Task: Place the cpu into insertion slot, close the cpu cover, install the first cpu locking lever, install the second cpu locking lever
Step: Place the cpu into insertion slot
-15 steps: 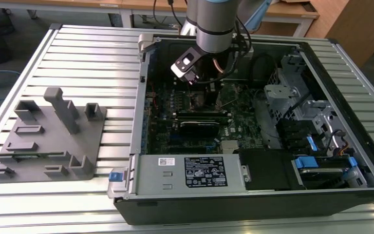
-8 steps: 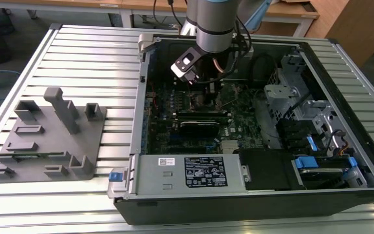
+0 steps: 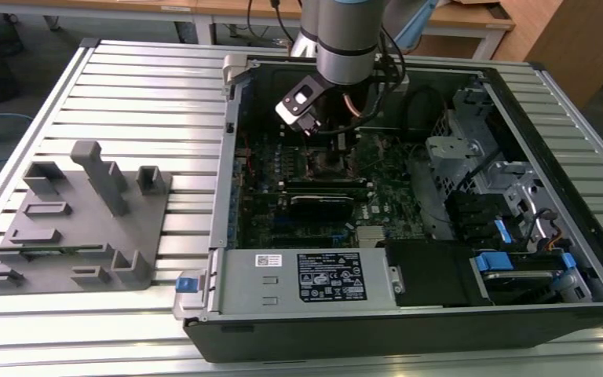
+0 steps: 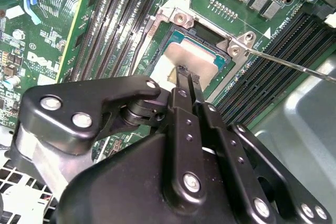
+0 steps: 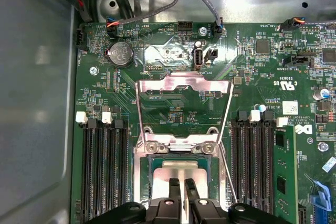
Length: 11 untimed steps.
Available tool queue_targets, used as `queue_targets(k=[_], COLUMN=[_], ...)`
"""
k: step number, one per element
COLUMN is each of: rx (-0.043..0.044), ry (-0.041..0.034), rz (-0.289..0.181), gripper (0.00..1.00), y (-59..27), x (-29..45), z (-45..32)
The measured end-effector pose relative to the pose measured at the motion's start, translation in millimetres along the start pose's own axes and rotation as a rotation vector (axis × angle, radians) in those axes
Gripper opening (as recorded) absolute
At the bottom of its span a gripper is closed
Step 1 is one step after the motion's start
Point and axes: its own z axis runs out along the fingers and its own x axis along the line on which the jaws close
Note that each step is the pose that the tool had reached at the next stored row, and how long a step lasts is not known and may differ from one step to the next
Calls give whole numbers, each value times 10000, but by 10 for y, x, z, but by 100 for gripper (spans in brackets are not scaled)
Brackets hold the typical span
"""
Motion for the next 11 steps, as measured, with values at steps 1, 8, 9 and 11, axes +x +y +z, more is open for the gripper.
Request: queue_targets(k=[1,8,9,11], rx=[1,0,0,1], ry=[-1,0,-1,-1], rz=[0,0,0,0], gripper=[18,18,16,10], y=[0,0,0,0], x=[0,0,0,0], z=[-1,-5,-6,-7])
